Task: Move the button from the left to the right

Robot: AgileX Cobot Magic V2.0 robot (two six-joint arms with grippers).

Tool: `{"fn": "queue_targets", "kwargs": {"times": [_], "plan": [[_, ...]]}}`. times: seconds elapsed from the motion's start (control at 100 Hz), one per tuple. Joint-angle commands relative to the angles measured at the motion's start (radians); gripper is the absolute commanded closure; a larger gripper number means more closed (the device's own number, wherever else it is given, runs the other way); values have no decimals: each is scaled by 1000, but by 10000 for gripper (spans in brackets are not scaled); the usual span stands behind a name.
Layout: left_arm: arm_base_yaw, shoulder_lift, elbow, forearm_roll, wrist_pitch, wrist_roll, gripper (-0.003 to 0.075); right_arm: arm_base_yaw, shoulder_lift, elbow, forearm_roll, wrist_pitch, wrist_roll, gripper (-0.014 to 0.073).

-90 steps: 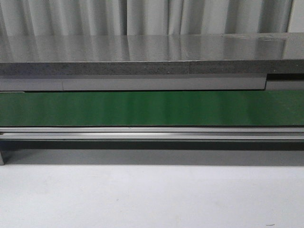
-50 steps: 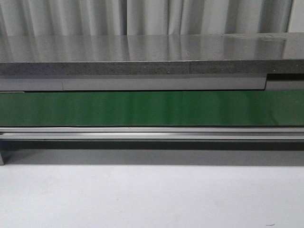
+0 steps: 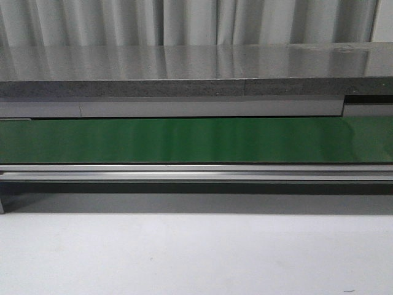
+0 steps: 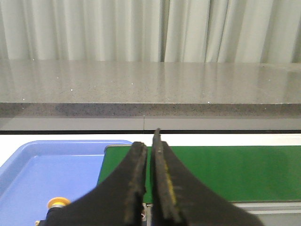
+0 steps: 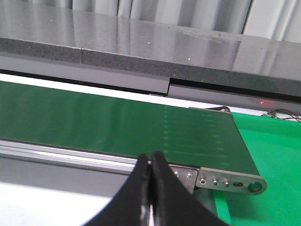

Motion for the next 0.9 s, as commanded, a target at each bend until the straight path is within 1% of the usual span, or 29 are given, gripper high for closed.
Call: {"fn": "queue_targets", "kwargs": {"times": [0.0,0.15,0.28,0.4,0.5,0.79,0.86,0.89], "plan": [[1,80,-129,2,73,-11,715,-3,-18,0,-11,-83,0,662],[1,231,-295,6,306,-11,715,-3,-18,0,-11,-83,0,662],[1,350,-391,6,429,-11,715,-3,-18,0,-11,-83,0,662],[1,434,-427,1,469,-11,715,-3,-18,0,-11,-83,0,662],[1,483,-429,-3,469,-11,715,-3,-18,0,-11,-83,0,662],[1,530,-429,-3,467,-11,714,-3,-18,0,-11,-83,0,662],[1,530,-429,-3,469,-11,694,-3,-18,0,-11,-83,0,662],[1,530,-429,-3,469,-11,664,-3,-18,0,-11,-83,0,662]]}}
